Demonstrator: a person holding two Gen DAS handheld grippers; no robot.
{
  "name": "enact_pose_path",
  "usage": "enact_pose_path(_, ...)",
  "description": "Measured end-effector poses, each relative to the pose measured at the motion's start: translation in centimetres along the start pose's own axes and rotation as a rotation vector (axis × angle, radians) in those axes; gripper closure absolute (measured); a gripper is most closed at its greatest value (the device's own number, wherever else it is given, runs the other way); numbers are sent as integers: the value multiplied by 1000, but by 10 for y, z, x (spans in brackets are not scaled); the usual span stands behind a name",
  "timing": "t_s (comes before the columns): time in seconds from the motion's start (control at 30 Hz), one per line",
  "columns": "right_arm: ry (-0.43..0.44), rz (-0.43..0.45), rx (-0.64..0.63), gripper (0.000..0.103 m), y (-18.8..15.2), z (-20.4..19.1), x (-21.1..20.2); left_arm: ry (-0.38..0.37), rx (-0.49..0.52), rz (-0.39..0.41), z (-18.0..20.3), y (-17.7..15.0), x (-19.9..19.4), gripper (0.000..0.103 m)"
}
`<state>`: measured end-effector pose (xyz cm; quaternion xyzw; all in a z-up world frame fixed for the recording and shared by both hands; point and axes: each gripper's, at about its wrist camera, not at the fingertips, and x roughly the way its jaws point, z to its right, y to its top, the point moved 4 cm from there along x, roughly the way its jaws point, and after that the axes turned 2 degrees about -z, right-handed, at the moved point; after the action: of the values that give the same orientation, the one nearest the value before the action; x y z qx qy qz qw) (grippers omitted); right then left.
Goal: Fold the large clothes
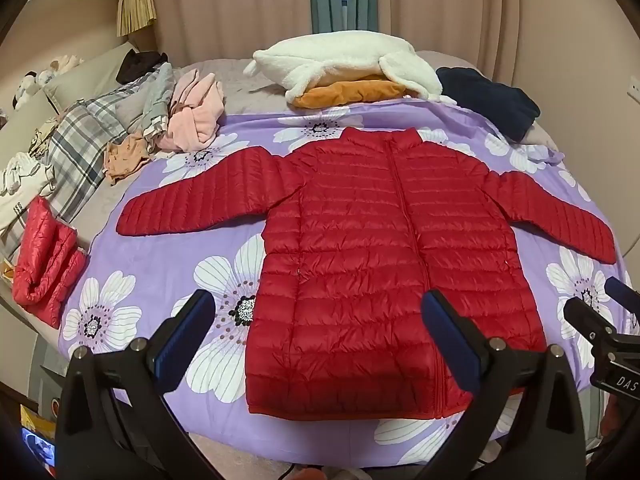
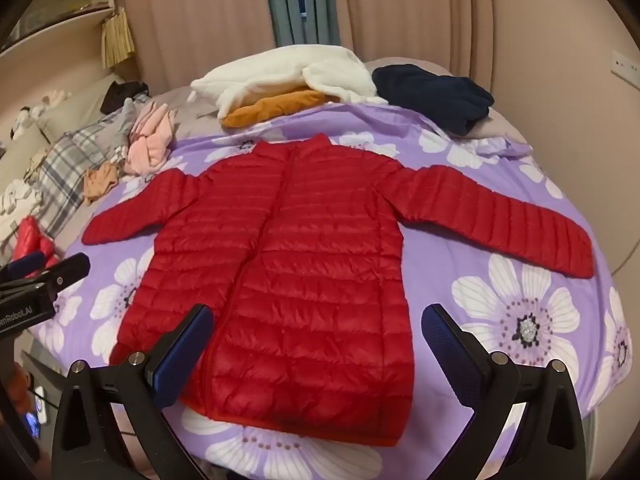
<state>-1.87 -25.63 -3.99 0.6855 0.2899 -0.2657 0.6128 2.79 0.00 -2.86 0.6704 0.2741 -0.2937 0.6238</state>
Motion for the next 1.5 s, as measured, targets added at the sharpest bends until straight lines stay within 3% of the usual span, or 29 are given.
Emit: enact_pose_path(1.5, -4, 4, -2, 0, 2, 0, -1, 2, 2, -22, -6, -3, 2, 0)
